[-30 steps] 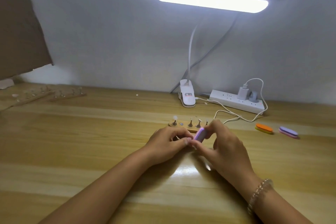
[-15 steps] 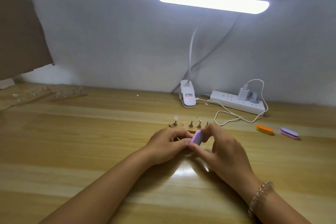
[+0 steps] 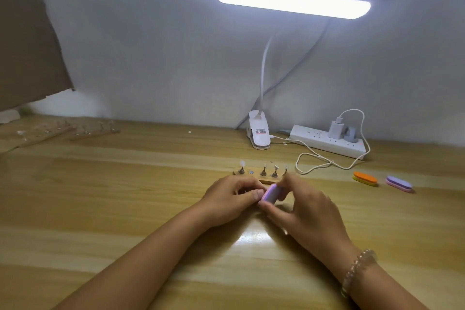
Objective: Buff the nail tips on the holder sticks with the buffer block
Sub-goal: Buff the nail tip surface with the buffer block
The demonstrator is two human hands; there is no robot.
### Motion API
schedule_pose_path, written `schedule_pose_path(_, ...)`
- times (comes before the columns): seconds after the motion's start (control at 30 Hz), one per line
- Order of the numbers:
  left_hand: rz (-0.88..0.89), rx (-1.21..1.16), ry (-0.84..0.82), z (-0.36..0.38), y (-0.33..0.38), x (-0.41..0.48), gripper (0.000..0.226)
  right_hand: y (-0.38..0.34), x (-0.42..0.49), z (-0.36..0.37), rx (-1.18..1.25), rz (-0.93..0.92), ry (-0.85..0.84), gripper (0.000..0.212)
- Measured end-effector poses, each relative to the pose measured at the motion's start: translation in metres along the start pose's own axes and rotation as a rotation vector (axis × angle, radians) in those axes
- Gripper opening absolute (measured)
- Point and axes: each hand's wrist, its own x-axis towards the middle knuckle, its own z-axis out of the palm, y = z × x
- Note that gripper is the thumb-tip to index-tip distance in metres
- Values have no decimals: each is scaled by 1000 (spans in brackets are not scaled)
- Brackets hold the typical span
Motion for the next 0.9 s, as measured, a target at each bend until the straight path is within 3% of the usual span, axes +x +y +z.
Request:
schedule_pose_path(0.13,0,-68,15,2,-3,0,16,10,6,-4,166,114,167,30)
schedule_pose_path(0.27,25,-94,23,3,-2,1,14,-1,-1,1,24,-51,27,37)
schedule_pose_path(0.37,21,-102,32,3,0,0,22,3,2,-1,11,-3,72,38)
schedule_pose_path(0.5,5,-80,14,2,-2,0,16,1,-1,2,-11,-131,40,39)
schedule_pose_path(0.63,-3,-76,17,1,0,-1,8,6,5,-1,52,2,85,39)
schedule_pose_path(0.77,-4,-68,13,1,-1,-1,16,1,-1,3,44,-105,23,37)
schedule_pose_path(0.9,-24,-92,19,3,4,-1,12,13,9,-3,215,112,161,23)
